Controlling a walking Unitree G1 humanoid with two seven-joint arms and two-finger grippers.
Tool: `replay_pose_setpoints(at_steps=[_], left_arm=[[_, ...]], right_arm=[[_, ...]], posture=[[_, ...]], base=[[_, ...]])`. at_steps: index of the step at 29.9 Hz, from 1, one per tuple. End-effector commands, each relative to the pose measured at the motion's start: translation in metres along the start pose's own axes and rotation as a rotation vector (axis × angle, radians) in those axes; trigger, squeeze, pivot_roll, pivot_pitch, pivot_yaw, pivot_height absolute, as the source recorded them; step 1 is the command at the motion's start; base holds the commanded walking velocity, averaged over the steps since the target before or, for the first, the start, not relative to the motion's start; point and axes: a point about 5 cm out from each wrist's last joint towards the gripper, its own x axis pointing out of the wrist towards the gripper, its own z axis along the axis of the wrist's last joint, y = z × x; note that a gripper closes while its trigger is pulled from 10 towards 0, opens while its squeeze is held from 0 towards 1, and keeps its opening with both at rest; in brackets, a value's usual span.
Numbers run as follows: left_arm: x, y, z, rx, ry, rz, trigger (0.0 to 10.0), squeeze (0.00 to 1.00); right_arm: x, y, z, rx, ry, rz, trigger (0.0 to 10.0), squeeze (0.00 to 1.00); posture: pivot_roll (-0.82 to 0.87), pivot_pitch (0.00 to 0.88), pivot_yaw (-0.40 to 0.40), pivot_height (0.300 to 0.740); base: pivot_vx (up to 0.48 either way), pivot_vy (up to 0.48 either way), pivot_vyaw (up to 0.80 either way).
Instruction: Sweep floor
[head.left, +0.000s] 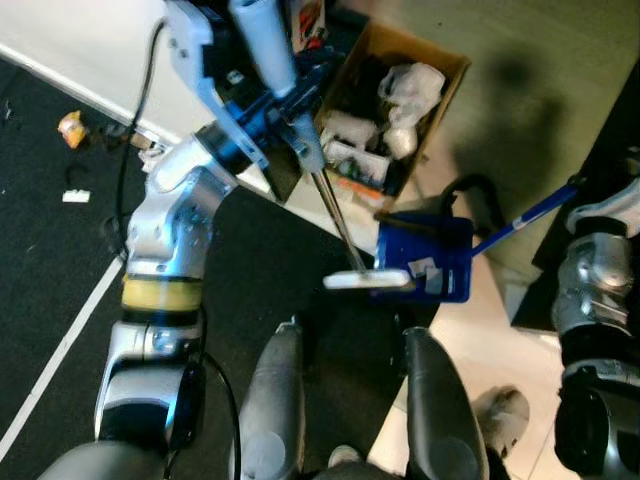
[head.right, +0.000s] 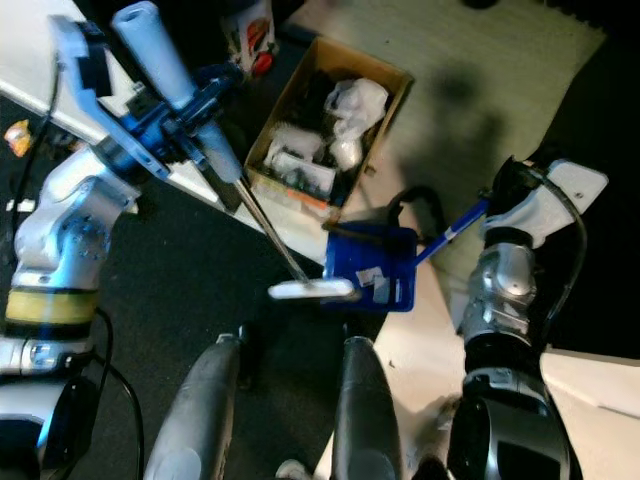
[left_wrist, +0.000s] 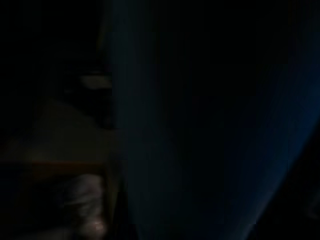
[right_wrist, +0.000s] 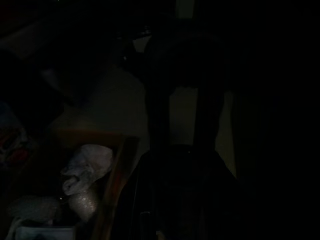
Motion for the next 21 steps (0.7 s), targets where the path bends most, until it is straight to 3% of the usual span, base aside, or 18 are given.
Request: replay_pose_setpoints(at_steps=[1,2,3,4,6,11,14,15,17,21], left_arm=[[-0.029,0.018,-0.018,0.085,0.154,0.179,10.0,0.0],[-0.029,0.018,-0.018,0.085,0.154,0.179,10.0,0.0],[-0.075,0.035,-0.047,0.171,0.376,0.382,10.0,0.0],[-0.075,0.035,-0.047,0.171,0.376,0.382,10.0,0.0],[-0.111,0.045,-0.062,0.187,0.498,0.523,10.0,0.0],[-0.127,0.049,-0.062,0.211,0.531,0.592,10.0,0.0],[-0.135,0.055,-0.049,0.25,0.521,0.632,10.0,0.0],[-0.143,0.064,-0.035,0.338,0.532,0.663,10.0,0.0],[-0.149,0.071,-0.028,0.367,0.537,0.701,10.0,0.0],[-0.16,0.073,-0.034,0.381,0.579,0.731,10.0,0.0]], right_arm=[[-0.012,-0.011,-0.033,0.084,0.191,-0.084,10.0,0.0],[-0.012,-0.011,-0.033,0.084,0.191,-0.084,10.0,0.0],[-0.005,-0.018,-0.031,0.146,0.253,-0.121,10.0,0.0],[-0.005,-0.018,-0.031,0.146,0.253,-0.121,10.0,0.0],[0.0,-0.024,-0.029,0.178,0.309,-0.122,10.0,0.0],[0.004,-0.027,-0.027,0.199,0.344,-0.109,10.0,0.0],[0.007,-0.031,-0.024,0.212,0.37,-0.088,10.0,0.0],[0.009,-0.033,-0.023,0.227,0.391,-0.07,10.0,0.0],[0.009,-0.032,-0.024,0.236,0.402,-0.06,10.0,0.0],[0.01,-0.026,-0.024,0.254,0.422,-0.023,10.0,0.0]], posture=[[0.05,0.185,0.032,0.731],[0.05,0.185,0.032,0.731],[0.03,0.167,0.035,0.731],[0.03,0.167,0.035,0.731],[0.02,0.151,0.034,0.731],[0.02,0.14,0.028,0.731],[0.02,0.137,0.024,0.731],[0.03,0.126,0.017,0.731],[0.03,0.124,0.016,0.731],[0.04,0.11,0.008,0.731]], base=[[0.0,0.0,0.0],[0.0,0.0,0.0],[0.0,0.0,0.0],[0.0,0.0,0.0],[0.0,0.0,0.0],[0.0,0.0,0.0],[0.0,0.0,0.0],[0.0,0.0,0.0],[0.0,0.0,0.0],[0.0,0.0,0.0]])
